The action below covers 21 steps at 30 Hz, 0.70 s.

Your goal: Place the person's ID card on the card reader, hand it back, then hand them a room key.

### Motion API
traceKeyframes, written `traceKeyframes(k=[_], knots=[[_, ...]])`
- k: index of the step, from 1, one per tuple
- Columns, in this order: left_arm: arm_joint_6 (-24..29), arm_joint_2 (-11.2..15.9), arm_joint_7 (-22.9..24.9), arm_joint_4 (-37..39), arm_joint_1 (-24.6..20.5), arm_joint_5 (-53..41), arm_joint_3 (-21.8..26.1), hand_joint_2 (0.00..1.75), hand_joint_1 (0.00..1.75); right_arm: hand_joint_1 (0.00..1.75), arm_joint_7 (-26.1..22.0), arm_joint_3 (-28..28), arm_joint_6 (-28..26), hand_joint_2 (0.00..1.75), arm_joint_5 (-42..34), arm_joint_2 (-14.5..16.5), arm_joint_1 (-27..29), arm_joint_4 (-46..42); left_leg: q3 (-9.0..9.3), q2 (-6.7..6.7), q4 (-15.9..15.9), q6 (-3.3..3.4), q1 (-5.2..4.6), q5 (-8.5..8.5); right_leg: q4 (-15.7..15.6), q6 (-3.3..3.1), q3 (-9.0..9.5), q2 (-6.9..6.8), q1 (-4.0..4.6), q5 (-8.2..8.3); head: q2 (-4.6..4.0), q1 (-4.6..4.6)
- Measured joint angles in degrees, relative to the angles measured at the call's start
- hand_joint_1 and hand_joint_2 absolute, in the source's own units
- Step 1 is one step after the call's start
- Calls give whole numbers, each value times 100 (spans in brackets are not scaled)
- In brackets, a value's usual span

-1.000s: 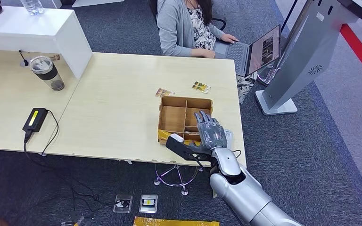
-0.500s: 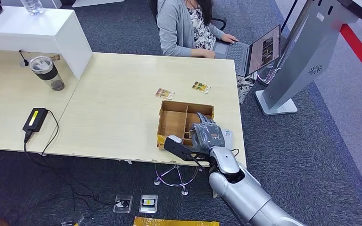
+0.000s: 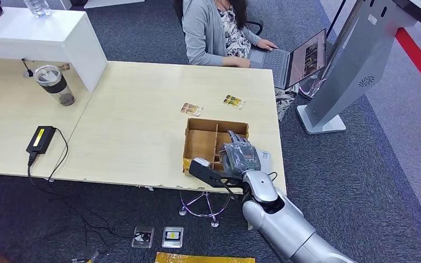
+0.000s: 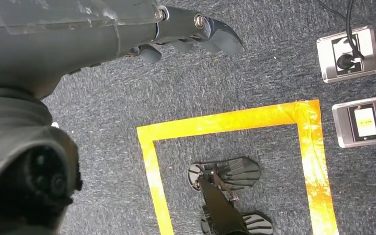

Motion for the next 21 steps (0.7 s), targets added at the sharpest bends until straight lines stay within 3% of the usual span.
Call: traceKeyframes(k=[12, 21], knots=[[18, -15, -11, 0, -38, -177, 0, 0, 0, 175, -532, -377, 2, 175, 108, -97, -915, -731, 3, 2, 2, -1, 0, 3, 1, 0, 1, 5, 0, 1, 0, 0], [-18, -28, 19, 0, -224, -397, -5, 0, 0, 175, -775, -447, -31, 175, -86, -64, -1472, -737, -1, 1, 1, -1, 0, 3, 3, 0, 0, 4, 0, 1, 0, 0]])
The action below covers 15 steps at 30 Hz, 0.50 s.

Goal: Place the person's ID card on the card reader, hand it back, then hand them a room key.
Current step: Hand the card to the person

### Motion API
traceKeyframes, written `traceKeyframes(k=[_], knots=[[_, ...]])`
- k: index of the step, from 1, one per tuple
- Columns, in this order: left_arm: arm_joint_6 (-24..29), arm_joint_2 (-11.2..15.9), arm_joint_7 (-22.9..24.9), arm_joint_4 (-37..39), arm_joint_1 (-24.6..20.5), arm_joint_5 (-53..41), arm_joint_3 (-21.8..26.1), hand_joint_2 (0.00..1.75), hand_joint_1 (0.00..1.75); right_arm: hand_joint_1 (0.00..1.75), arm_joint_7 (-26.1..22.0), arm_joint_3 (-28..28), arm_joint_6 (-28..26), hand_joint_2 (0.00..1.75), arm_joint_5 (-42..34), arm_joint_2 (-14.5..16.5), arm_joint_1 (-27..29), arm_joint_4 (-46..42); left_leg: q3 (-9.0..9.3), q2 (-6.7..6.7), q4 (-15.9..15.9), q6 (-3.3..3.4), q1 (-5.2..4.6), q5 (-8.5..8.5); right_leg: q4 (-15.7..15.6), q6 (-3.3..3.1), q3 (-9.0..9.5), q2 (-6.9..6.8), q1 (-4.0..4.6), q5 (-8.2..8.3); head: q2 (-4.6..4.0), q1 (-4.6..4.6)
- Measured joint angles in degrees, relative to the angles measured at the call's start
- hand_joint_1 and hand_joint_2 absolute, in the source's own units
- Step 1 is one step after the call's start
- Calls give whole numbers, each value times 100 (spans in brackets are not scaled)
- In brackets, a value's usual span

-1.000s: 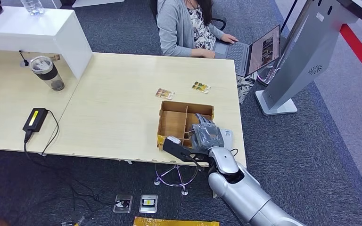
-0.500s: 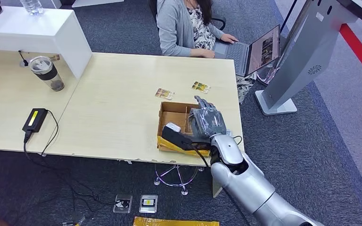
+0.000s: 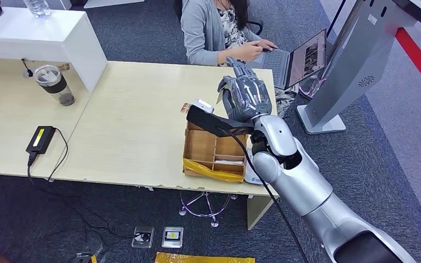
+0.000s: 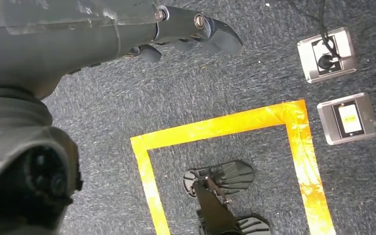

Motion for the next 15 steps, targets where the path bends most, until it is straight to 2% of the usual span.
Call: traceKeyframes(k=[5, 15], knots=[[-21, -14, 54, 0, -101, -93, -4, 0, 0, 175, -71, 5, -27, 175, -68, 139, -371, 388, -1, -1, 0, 0, 0, 0, 2, 0, 0, -2, 0, 0, 0, 1], [-28, -22, 93, -1, -135, -134, -4, 0, 0, 175, -107, 22, -88, 175, -55, 253, -590, 747, -1, -1, 0, 0, 0, 1, 4, 0, 0, -2, 0, 0, 0, -1]])
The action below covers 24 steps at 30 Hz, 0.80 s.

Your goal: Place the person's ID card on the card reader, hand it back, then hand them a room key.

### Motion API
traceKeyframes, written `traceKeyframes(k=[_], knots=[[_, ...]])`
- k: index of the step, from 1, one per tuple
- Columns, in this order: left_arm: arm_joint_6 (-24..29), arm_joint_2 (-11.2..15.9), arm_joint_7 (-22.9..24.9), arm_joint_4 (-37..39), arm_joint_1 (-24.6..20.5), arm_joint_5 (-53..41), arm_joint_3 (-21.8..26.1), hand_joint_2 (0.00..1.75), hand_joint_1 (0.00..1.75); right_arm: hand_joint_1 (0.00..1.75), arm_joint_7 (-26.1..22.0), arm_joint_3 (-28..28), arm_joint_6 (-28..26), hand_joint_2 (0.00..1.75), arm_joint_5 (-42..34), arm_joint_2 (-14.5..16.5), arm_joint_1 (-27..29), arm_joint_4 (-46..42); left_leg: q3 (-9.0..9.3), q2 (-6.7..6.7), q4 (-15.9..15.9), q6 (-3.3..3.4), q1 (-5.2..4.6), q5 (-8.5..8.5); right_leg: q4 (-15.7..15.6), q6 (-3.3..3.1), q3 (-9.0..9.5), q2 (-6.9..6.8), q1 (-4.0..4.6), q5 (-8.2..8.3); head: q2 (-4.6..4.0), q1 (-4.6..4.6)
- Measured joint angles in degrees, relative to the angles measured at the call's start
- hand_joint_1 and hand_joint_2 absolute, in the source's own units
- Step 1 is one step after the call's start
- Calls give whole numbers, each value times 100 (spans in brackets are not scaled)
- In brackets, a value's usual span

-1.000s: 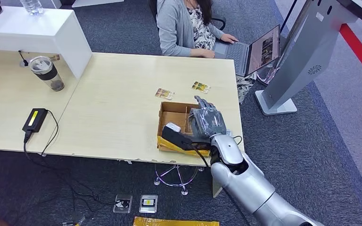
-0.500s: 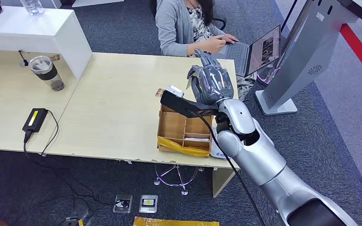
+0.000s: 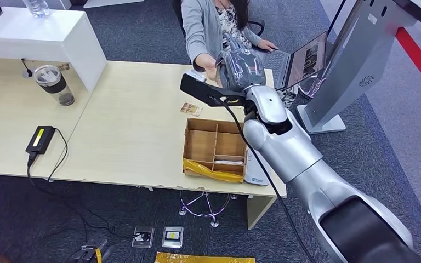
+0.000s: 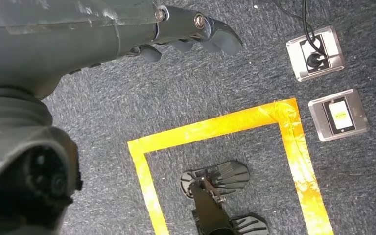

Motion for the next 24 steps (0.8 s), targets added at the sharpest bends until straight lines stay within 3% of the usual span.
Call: traceKeyframes(k=[5, 12, 13, 14, 16, 17, 18, 24], knots=[[-3, -56, 104, -2, -90, -110, -2, 0, 0, 175, 63, 22, -148, 175, 101, 581, -869, 1644, -1, 0, 0, 0, 0, 0, 2, -1, -3, 1, 0, -1, 0, 1], [-7, -104, 171, -4, -128, -179, -2, 0, 0, 175, 119, 34, -179, 175, 152, 830, -974, 2199, 0, 0, 0, 0, 0, 0, 1, -1, -3, 0, 0, 0, 0, 1], [-8, -110, 179, -4, -136, -189, -2, 0, 0, 166, 120, 36, -188, 175, 156, 849, -975, 2256, 0, 0, 0, -1, 0, 0, 1, 0, -3, 0, 0, 0, 0, 1], [-8, -114, 185, -4, -144, -196, -2, 0, 0, 123, 120, 40, -197, 175, 158, 868, -975, 2309, 0, 0, 0, -1, 0, 1, 1, 0, -3, 0, 0, 0, 0, 1], [-9, -121, 195, -4, -158, -202, -2, 0, 0, 35, 119, 51, -212, 87, 162, 893, -975, 2391, 0, 0, 0, -1, 0, 1, 1, 0, -3, 0, 0, 0, 0, 1], [-10, -125, 199, -4, -164, -203, -2, 0, 0, 0, 120, 58, -218, 44, 163, 906, -976, 2435, 0, 0, 1, -1, 0, 1, 1, 0, -3, 0, 0, 0, 0, 1], [-10, -128, 203, -4, -168, -205, -2, 0, 0, 0, 120, 66, -222, 0, 163, 919, -976, 2482, 0, 0, 1, -1, 0, 1, 1, 0, -3, 1, 0, 0, 0, 1], [-9, -140, 219, -4, -179, -205, -2, 0, 0, 0, 78, 104, -153, 0, 152, 1007, -981, 2710, -1, 1, 1, -1, 1, 0, 2, -1, -6, 3, 1, 0, 0, 1]])
